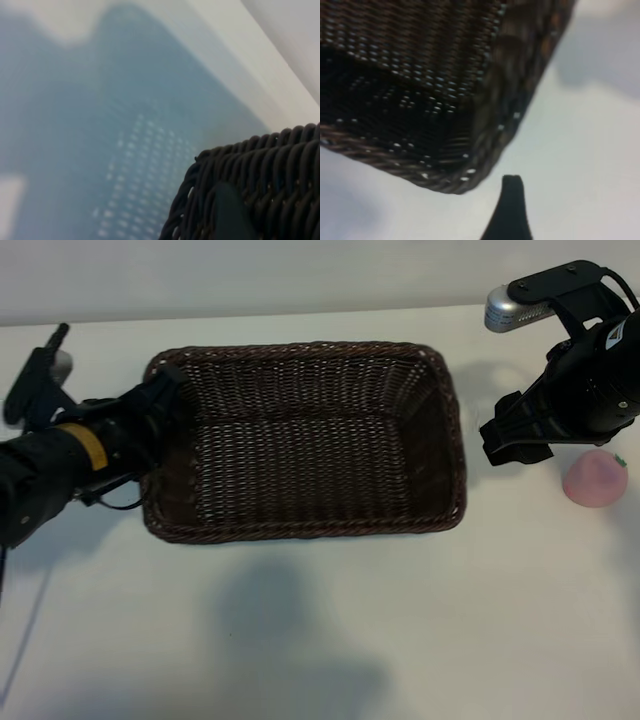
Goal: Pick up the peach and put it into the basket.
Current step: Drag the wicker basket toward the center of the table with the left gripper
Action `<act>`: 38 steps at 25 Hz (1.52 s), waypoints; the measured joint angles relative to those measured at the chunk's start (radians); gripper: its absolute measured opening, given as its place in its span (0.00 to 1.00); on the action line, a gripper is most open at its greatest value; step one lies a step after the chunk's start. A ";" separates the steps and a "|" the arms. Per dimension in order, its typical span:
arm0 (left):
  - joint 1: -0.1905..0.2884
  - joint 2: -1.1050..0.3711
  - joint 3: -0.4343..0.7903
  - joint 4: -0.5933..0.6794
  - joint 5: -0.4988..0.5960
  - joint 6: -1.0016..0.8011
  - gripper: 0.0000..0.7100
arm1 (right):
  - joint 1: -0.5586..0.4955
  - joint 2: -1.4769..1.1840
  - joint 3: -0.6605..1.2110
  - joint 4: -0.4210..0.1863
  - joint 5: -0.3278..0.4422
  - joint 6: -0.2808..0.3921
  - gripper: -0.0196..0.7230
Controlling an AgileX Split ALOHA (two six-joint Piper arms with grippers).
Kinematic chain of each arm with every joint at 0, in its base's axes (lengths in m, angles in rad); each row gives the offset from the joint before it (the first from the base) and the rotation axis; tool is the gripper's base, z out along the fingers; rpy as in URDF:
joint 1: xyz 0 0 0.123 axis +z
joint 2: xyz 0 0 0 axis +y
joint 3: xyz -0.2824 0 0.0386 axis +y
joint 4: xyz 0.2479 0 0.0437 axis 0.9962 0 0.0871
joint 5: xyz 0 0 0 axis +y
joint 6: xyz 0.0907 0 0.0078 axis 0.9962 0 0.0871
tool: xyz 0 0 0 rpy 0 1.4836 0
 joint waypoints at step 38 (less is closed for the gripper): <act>-0.020 0.290 -0.167 0.226 -0.156 -0.229 0.73 | 0.000 0.000 0.000 -0.002 0.006 0.000 0.83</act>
